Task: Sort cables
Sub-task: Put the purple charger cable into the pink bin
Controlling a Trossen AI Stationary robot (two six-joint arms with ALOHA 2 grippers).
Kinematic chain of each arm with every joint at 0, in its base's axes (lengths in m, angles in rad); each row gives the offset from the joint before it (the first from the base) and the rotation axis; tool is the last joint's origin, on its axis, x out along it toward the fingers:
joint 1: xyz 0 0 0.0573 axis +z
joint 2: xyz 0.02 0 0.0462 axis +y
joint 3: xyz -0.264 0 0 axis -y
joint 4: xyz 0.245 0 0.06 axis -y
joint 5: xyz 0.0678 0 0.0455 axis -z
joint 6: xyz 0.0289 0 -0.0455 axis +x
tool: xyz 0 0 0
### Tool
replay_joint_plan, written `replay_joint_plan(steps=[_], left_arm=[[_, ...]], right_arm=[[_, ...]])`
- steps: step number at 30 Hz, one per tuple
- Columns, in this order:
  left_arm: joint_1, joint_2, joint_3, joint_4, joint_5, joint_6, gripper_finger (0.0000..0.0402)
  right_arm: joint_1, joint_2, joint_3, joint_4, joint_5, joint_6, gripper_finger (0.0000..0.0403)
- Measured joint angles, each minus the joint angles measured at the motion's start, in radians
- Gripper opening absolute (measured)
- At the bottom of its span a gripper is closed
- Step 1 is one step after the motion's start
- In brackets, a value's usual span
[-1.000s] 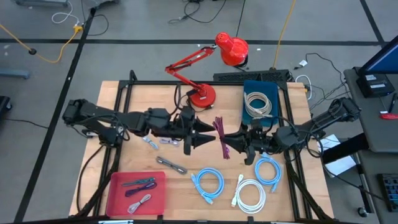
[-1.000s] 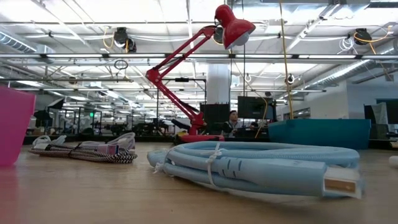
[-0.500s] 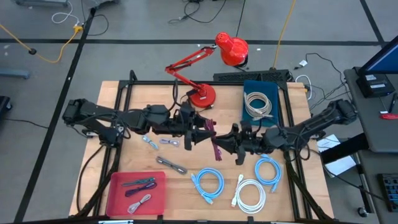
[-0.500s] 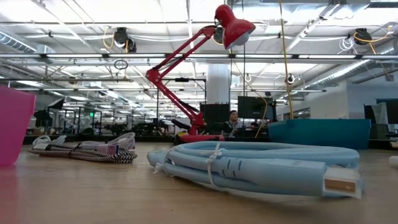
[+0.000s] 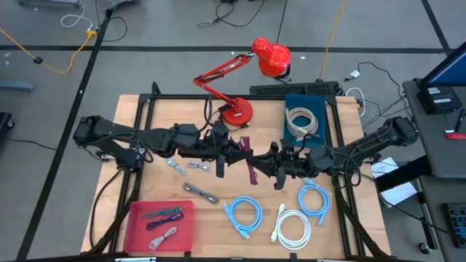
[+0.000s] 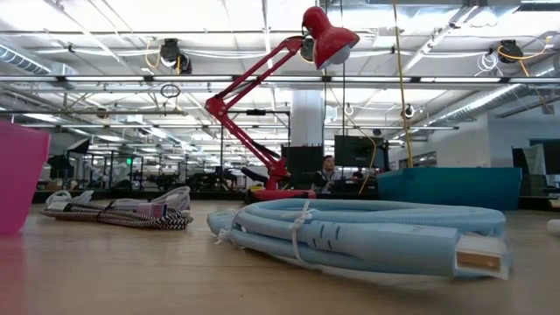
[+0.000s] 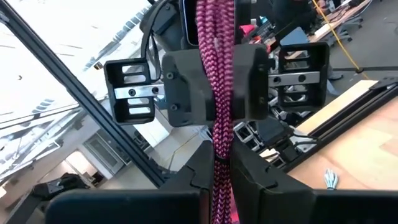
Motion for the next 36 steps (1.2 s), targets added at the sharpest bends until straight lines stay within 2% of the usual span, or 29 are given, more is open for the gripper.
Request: replay_joint_plan(steps=[3,7,10,14,17,20,22,24,26,30,36], left_arm=[[0.006,0.0,0.0,0.011,0.007,-0.016,0.0024],[0.009,-0.013,0.002,-0.003,0.059,-0.03,0.0024],[0.008,-0.065,0.003,-0.105,0.092,-0.013,0.0024],[-0.002,-0.152,-0.003,-0.443,0.105,-0.009,0.0024],[-0.056,-0.231,0.002,-0.768,0.166,-0.026,0.0024],[-0.161,-0.253,0.0,-1.161,0.203,-0.089,0.0024],[-0.247,-0.24,-0.003,-1.362,0.216,-0.154,0.0024],[-0.343,-0.233,-0.004,-1.491,0.225,-0.228,0.0024],[-0.42,-0.219,-0.003,-1.491,0.239,-0.284,0.0024],[-0.545,-0.163,-0.026,-1.416,0.19,-0.389,0.0024],[-0.654,-0.004,-0.044,-1.342,0.191,-0.409,0.0024]], right_arm=[[0.0,0.0,0.0,0.042,-0.02,-0.021,0.0036],[-0.002,0.002,-0.002,0.136,-0.15,-0.096,0.0102],[0.008,-0.003,-0.003,0.192,-0.256,-0.09,0.0153],[0.047,-0.019,0.004,0.337,-0.341,-0.06,0.0213],[0.06,-0.013,0.001,0.381,-0.338,-0.067,0.0242],[0.065,-0.026,0.0,0.368,-0.342,-0.062,0.0254],[0.071,-0.036,0.002,0.35,-0.342,-0.054,0.0256],[0.07,-0.039,0.002,0.311,-0.34,-0.057,0.0256],[0.068,-0.036,0.001,0.279,-0.335,-0.058,0.0254],[0.066,-0.04,0.0,0.266,-0.322,-0.057,0.0245],[0.061,-0.038,0.0,0.234,-0.31,-0.056,0.0236]])
